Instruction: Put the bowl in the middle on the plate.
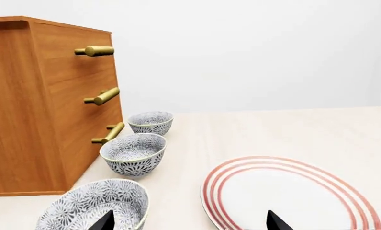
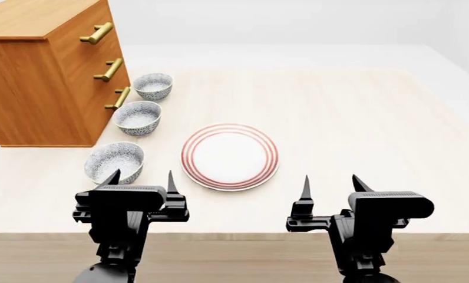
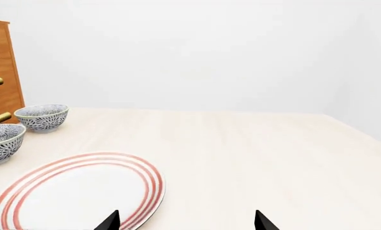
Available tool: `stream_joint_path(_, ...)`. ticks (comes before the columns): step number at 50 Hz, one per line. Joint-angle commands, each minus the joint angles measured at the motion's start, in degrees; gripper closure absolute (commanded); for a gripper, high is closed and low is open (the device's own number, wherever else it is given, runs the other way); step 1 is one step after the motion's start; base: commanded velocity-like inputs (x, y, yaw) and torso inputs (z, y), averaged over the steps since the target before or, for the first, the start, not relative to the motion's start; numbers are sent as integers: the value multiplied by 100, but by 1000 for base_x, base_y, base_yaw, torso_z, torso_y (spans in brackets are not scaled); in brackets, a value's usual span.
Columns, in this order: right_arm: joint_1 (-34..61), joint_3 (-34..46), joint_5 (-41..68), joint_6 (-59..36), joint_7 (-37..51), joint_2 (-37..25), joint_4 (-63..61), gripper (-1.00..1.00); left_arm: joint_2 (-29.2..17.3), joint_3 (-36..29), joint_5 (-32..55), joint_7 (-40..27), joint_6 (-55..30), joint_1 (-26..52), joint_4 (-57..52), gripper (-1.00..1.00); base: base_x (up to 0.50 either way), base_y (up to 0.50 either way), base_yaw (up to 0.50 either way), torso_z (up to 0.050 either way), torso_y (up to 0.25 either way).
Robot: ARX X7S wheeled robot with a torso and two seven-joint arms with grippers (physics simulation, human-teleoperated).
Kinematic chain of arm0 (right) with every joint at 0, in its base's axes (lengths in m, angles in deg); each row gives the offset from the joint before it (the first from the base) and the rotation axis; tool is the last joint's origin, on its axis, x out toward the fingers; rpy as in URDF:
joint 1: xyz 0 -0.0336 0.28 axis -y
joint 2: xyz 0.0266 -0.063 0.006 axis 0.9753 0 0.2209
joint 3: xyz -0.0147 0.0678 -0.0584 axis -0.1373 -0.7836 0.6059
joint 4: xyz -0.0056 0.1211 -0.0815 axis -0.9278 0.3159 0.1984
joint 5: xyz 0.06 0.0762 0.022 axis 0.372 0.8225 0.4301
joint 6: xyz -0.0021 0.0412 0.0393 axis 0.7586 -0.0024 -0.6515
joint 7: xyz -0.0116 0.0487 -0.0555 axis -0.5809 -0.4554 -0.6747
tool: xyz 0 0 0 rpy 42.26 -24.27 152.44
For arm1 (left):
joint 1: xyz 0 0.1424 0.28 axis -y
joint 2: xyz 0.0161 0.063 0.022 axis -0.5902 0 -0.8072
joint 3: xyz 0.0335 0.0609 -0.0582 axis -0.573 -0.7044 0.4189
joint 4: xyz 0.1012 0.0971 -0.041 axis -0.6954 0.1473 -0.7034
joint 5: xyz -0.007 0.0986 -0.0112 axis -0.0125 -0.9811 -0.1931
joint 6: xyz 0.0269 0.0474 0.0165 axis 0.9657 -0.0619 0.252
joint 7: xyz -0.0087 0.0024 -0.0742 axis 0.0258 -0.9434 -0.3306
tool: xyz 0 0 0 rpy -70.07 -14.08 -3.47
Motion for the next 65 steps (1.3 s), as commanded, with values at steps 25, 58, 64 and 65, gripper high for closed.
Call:
stream_joint_path(25,258,80,303,-690,47,-244,-443,-100,-271,-240,74,-290,-302,338,-183,-100,500,0,0,0,0)
stream_joint_path(58,280,257,414,-638,131,-406,-365,-100,-462,-321,692,-315,-2871,1256,-1053,-100,242,0,0,0,0)
stream_joint_path(64,224,237,458,-605,133,-445,-471,-100,-397,-144,1011,-305,-4968,2523,-903,-100,0,0,0,0,0)
stream_joint_path(65,215,230,466,-580,134,-445,-453,-100,-433,-191,996,-305,-4945,2604,-881,-100,0,0,0,0,0)
